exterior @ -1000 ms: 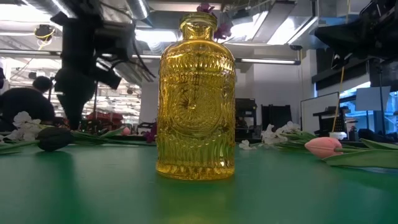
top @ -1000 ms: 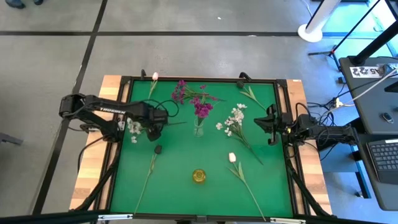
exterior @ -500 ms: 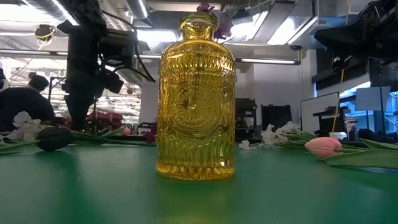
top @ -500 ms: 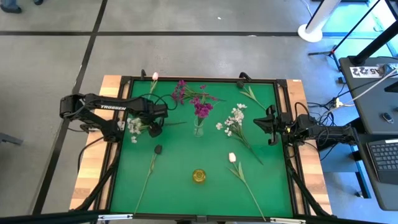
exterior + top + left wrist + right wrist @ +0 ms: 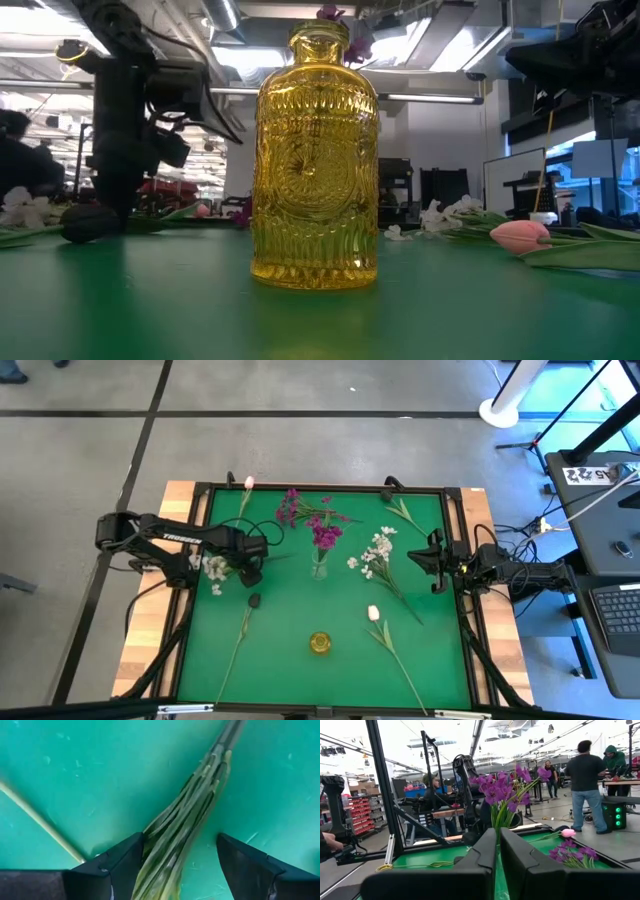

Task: Sort flowers into vase by color
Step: Put the left white flowers into the yellow vase

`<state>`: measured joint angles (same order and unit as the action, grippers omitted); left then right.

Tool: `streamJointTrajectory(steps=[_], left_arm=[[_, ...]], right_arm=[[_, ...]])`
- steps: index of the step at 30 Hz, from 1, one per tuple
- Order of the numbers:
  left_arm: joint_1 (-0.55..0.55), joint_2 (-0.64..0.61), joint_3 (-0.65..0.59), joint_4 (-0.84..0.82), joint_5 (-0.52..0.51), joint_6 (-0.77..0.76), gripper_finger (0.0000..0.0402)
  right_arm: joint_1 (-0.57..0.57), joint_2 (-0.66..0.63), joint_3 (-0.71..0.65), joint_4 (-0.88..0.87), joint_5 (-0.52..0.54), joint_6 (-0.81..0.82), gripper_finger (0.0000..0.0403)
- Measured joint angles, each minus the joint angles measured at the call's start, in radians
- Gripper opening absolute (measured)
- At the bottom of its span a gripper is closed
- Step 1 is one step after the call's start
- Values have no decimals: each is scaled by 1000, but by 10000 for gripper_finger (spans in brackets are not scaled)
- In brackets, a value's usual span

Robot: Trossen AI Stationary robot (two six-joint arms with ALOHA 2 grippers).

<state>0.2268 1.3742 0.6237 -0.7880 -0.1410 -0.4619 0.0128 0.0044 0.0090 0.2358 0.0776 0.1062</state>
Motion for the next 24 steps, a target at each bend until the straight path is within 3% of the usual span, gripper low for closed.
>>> streamJointTrajectory(steps=[7,11,19,24], left_arm=[[5,1,11,-11,-25,-53,229],[4,1,11,-48,-25,-60,175],[4,1,28,-107,-1,-114,18],[-15,1,142,-279,1,-138,16]], right_arm=[[0,0,0,1,15,-2,26],[0,0,0,1,18,-5,26],[0,0,0,6,18,0,26],[0,0,2,126,16,79,26]])
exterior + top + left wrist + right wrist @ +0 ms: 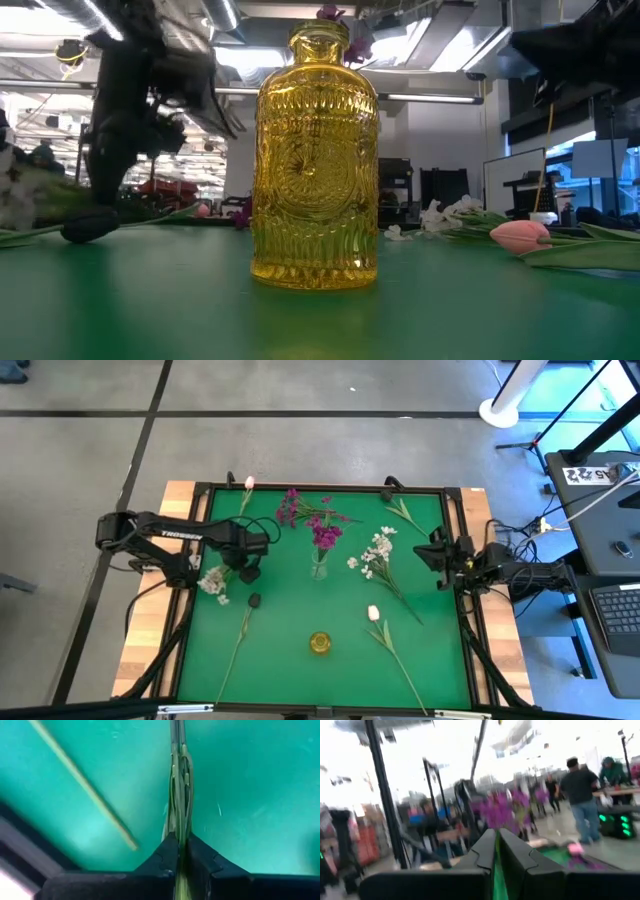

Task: Sort flowers into vase by color
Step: Put the left white flowers into the yellow vase

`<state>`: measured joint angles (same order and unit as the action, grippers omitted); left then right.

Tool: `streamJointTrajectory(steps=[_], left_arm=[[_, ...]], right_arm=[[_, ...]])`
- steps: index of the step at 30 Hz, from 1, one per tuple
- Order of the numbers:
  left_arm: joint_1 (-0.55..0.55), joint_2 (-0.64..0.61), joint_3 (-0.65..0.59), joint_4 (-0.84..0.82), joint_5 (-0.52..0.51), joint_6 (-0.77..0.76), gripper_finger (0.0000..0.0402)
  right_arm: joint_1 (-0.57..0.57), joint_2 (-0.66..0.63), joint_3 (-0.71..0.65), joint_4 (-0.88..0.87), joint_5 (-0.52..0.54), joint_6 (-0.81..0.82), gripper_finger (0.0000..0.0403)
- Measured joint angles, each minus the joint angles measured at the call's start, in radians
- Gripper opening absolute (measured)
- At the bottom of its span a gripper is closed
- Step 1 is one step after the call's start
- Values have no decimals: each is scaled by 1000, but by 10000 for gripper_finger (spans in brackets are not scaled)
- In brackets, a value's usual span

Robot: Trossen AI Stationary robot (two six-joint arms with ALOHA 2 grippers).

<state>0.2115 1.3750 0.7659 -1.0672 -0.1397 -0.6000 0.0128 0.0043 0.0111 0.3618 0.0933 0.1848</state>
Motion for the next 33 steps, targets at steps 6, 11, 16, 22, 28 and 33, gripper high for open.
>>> streamJointTrajectory(steps=[6,11,16,22,28,33], left_arm=[[-102,0,232,-201,-31,-43,10],[-199,-1,453,-408,-81,-135,8],[-295,-2,617,-503,-80,-237,8],[-397,-2,699,-503,-14,-310,7],[-485,-2,699,-504,79,-394,7],[-555,-1,699,-478,83,-422,10]], right_arm=[[0,-1,67,65,-52,22,26],[0,34,133,54,-67,19,26],[0,164,235,57,-116,-6,26],[0,463,418,55,-176,-55,26],[16,832,686,56,-291,-135,26],[129,1113,941,-4,-305,-346,26]])
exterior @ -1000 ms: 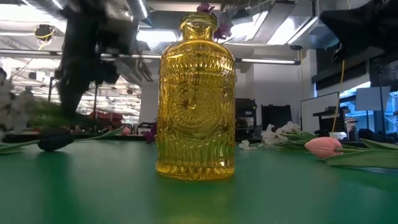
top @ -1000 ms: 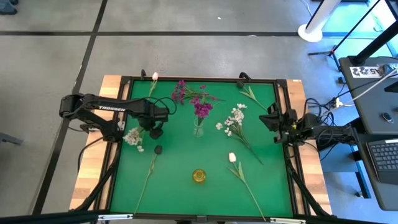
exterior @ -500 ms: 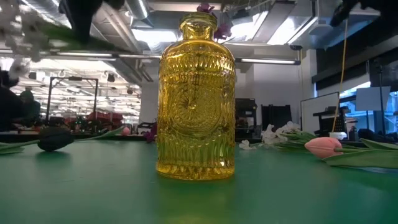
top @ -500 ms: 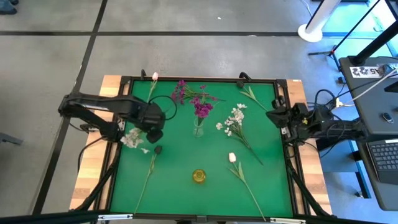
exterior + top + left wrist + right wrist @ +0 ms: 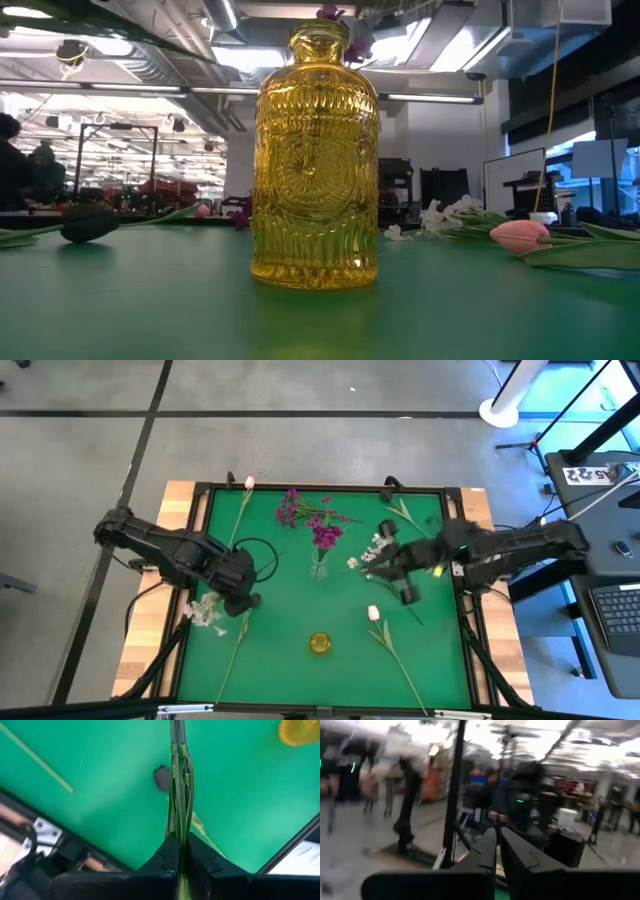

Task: Sort flowers into vase by color
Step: Put the left white flowers into the yellow vase

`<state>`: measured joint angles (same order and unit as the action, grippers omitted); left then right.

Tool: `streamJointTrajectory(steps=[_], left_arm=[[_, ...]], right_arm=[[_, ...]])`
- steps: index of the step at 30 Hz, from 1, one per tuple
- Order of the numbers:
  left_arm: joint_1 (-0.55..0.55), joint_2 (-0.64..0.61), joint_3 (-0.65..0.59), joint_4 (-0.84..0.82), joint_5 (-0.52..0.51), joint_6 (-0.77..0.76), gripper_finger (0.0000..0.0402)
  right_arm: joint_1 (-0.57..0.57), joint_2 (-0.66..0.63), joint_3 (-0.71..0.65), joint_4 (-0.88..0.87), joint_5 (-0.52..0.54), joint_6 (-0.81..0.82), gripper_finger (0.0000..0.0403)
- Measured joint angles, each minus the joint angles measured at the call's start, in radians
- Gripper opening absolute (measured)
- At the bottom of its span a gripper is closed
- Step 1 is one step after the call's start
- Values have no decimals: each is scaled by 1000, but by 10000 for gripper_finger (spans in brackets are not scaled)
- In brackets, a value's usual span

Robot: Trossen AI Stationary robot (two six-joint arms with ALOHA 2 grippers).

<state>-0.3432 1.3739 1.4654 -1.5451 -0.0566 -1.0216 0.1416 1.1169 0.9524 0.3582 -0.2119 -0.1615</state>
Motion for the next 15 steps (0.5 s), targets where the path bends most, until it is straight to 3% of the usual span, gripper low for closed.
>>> streamJointTrajectory(steps=[4,9,12,15], left_arm=[[-31,0,0,72,-19,-1,11],[-40,0,0,171,-20,-8,12],[-40,0,0,227,-20,-9,12],[-39,0,0,287,-19,-9,12]], right_arm=[[70,178,219,-237,129,-205,26],[128,357,433,-511,323,-305,26],[142,436,497,-589,420,-338,26],[142,491,510,-596,444,-349,26]])
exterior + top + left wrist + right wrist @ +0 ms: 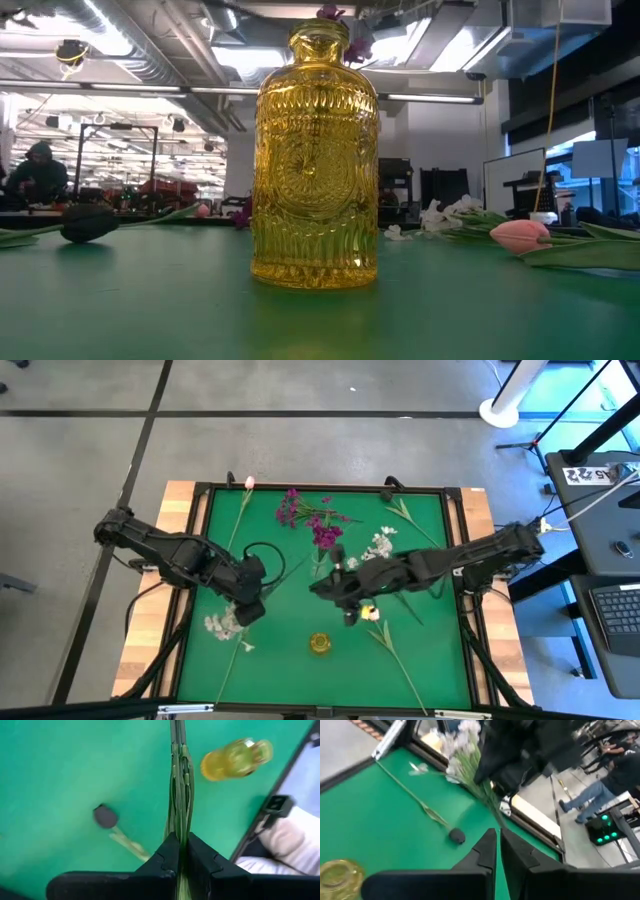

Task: Sort flowers into vase by color
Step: Put the left white flowers into the yellow vase

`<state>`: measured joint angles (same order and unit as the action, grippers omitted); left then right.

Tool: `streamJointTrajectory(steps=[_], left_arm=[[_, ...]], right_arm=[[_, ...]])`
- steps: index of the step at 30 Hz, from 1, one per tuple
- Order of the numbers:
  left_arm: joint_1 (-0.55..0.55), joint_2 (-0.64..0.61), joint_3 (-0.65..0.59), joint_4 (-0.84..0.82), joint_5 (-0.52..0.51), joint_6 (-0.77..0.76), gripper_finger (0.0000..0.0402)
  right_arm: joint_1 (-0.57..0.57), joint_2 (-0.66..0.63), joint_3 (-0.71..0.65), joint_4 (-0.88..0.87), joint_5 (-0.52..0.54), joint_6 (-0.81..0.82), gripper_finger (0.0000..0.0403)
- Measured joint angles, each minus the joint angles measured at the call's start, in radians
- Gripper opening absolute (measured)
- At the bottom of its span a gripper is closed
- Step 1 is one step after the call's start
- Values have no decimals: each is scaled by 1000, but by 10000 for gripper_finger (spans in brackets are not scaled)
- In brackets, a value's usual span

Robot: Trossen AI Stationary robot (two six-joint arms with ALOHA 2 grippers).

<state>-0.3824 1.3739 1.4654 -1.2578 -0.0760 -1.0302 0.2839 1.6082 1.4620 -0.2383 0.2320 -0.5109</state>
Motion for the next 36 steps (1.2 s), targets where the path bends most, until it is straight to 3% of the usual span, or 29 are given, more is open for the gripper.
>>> streamJointTrajectory(steps=[6,11,20,24,30,36], left_arm=[[0,0,0,64,7,22,12],[0,0,0,101,4,44,13],[0,0,0,120,10,45,13],[0,0,0,141,18,46,13],[0,0,0,192,54,58,13],[0,0,0,195,60,65,13]], right_arm=[[-1,84,0,44,101,-89,26],[7,116,2,115,109,-175,39],[4,125,2,159,128,-199,166],[4,125,2,161,150,-243,198],[4,125,2,157,154,-262,192],[4,125,1,137,159,-262,150]])
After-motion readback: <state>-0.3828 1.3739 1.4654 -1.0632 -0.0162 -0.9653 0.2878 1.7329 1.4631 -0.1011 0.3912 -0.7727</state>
